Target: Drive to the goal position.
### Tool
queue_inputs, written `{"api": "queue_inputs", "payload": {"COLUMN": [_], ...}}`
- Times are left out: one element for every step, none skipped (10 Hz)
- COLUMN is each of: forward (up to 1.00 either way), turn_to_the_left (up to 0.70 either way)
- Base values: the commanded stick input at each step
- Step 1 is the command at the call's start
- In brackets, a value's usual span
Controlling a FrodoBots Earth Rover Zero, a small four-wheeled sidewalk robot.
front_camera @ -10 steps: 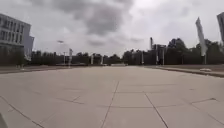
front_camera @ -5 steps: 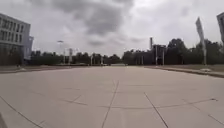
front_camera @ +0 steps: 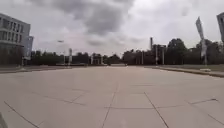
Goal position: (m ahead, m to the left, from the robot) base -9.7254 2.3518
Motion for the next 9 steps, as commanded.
{"api": "queue_inputs", "payload": {"forward": [0.06,0.06,0.06,0.06,0.06,0.06,0.06,0.06,0.06], "turn_to_the_left": [0.26,0.24,0.25,0.25,0.24,0.24,0.24,0.24,0.24]}}
